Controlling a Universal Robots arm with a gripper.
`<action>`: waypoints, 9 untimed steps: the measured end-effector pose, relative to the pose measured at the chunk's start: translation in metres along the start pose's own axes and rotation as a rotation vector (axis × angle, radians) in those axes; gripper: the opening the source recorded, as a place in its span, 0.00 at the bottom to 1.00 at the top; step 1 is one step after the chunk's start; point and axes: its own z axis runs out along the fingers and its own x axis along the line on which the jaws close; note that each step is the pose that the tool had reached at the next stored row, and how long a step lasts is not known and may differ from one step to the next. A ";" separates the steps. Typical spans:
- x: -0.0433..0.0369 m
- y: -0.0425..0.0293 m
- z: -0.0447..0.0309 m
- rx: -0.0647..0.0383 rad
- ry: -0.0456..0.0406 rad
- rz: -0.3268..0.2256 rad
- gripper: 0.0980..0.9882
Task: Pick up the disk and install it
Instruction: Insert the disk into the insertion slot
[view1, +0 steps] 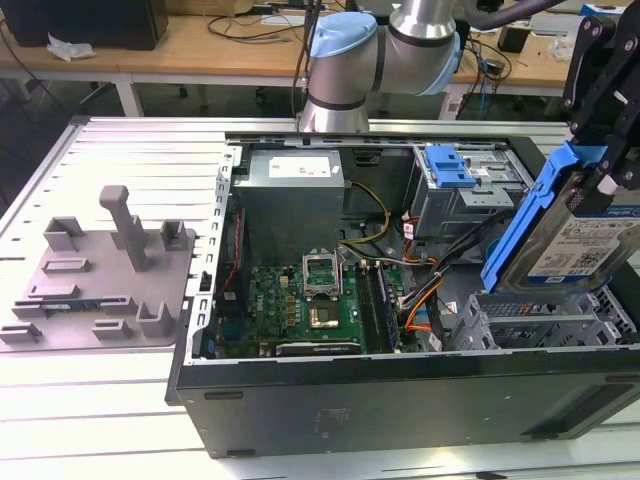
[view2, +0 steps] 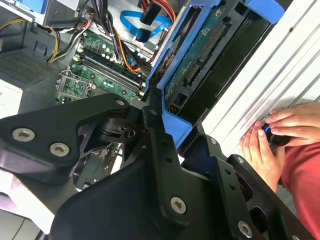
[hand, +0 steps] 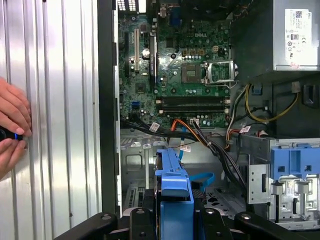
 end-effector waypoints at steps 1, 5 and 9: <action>0.0002 0.0000 0.0002 0.000 0.0000 0.000 0.30; 0.0012 -0.0001 0.0014 0.000 0.0000 0.000 0.30; 0.0017 -0.0006 0.0028 0.000 0.0001 0.000 0.30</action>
